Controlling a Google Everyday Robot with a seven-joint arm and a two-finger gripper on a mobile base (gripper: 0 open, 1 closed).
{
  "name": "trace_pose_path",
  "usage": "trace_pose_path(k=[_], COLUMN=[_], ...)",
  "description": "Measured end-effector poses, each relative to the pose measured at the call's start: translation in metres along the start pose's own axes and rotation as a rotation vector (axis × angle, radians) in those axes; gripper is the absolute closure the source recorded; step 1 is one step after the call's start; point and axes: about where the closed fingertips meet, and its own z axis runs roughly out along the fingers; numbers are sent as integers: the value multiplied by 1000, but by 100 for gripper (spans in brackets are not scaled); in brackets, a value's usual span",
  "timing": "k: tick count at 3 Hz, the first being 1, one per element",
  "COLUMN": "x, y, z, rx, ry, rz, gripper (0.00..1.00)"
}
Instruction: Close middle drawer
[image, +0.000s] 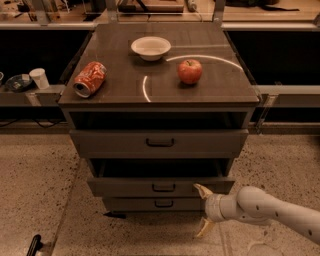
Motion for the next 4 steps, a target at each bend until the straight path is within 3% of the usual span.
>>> trace_pose_path(k=[1,3,4], x=[0,-6,-5], y=[0,-32,-49], z=[0,-5,-4], rx=[0,-22,-9], ry=[0,14,35], rz=[0,-26,-25], gripper=[0,41,40])
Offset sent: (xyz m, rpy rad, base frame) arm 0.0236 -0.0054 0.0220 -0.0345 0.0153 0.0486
